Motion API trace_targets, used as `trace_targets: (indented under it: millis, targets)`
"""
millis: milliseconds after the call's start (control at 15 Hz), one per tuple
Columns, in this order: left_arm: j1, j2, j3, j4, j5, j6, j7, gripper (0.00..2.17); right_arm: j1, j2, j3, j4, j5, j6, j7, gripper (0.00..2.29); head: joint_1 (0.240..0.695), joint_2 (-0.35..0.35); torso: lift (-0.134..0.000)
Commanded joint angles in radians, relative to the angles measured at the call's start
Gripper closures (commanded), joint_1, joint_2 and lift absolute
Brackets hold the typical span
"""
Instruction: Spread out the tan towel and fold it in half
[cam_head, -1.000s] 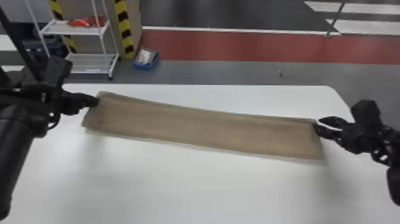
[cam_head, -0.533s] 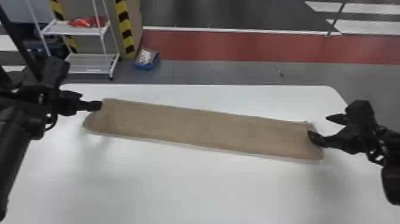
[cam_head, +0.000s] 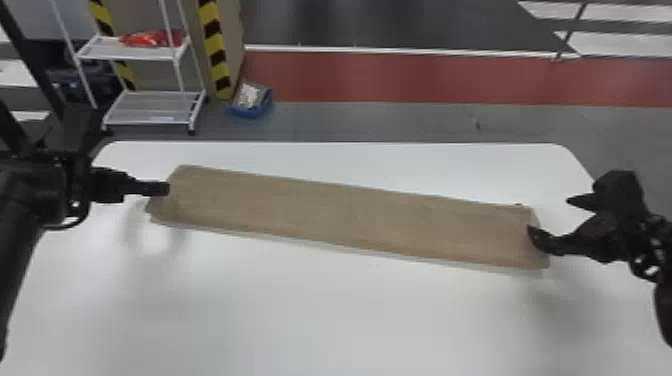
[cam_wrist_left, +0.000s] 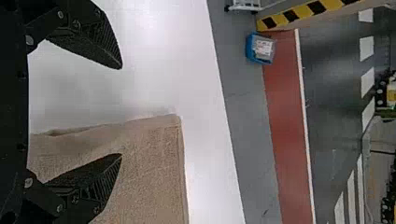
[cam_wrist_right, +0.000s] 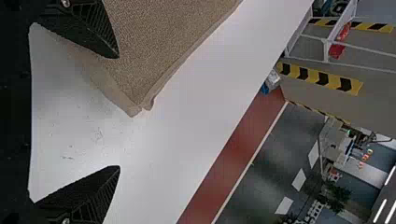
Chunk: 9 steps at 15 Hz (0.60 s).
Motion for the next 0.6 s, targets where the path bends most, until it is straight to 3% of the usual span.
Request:
trace_targets:
  millis: [0, 400, 533]
  targets:
    - [0.002, 0.003, -0.005, -0.013, 0.043, 0.043, 0.001, 0.27, 0.0, 0.008, -0.003, -0.038, 0.003, 0.052, 0.007, 0.04, 0.695, -0.043, -0.124]
    - [0.003, -0.013, -0.042, -0.011, 0.024, 0.117, -0.012, 0.27, 0.057, -0.003, -0.032, -0.113, -0.017, 0.083, 0.018, 0.04, 0.695, -0.061, -0.124]
    - [0.005, -0.005, -0.042, -0.011, 0.018, 0.129, -0.039, 0.6, 0.068, -0.003, -0.04, -0.135, -0.018, 0.108, 0.02, 0.04, 0.695, -0.073, -0.124]
